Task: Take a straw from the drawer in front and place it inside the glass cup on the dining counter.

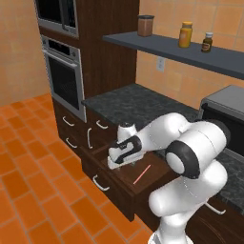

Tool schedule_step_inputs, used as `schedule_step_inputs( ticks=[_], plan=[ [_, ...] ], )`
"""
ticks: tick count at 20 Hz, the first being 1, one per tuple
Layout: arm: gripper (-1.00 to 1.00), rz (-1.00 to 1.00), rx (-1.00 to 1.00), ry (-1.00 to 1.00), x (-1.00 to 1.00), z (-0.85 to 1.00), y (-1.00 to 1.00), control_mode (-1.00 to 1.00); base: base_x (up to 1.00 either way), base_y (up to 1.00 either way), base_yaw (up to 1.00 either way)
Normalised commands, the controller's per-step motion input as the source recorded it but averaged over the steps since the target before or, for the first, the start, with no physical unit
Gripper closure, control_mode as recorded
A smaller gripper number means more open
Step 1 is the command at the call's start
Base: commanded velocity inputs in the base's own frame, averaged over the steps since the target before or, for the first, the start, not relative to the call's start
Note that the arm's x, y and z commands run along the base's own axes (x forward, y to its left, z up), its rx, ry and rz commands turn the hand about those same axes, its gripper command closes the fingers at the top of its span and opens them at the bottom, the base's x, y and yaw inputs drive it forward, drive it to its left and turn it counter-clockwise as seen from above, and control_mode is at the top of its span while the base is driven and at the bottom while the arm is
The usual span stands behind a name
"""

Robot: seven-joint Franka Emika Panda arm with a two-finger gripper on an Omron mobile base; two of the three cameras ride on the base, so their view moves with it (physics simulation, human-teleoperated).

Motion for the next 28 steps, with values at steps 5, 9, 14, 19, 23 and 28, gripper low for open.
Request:
schedule_step_inputs(
  ticks=[5,9,14,19,23,28],
  plan=[
    [-1.00,0.00,0.09,0.17,0.24,-0.28,0.10,-1.00,0.00,0.00,0.00],
    [-1.00,0.00,0.01,0.05,-0.14,-0.41,0.66,-1.00,0.00,0.00,0.00],
    [-1.00,0.00,0.00,0.00,-0.49,-0.30,0.92,-1.00,0.00,0.00,0.00],
    [-1.00,0.00,0.00,0.00,-0.79,-0.08,0.93,-1.00,0.00,0.00,0.00],
    [-1.00,-0.14,0.00,-0.05,-0.16,0.51,-0.30,-1.00,0.00,0.00,0.00],
    [-1.00,-0.22,0.00,0.00,0.21,0.35,-0.92,-1.00,0.00,0.00,0.00]
  ],
)
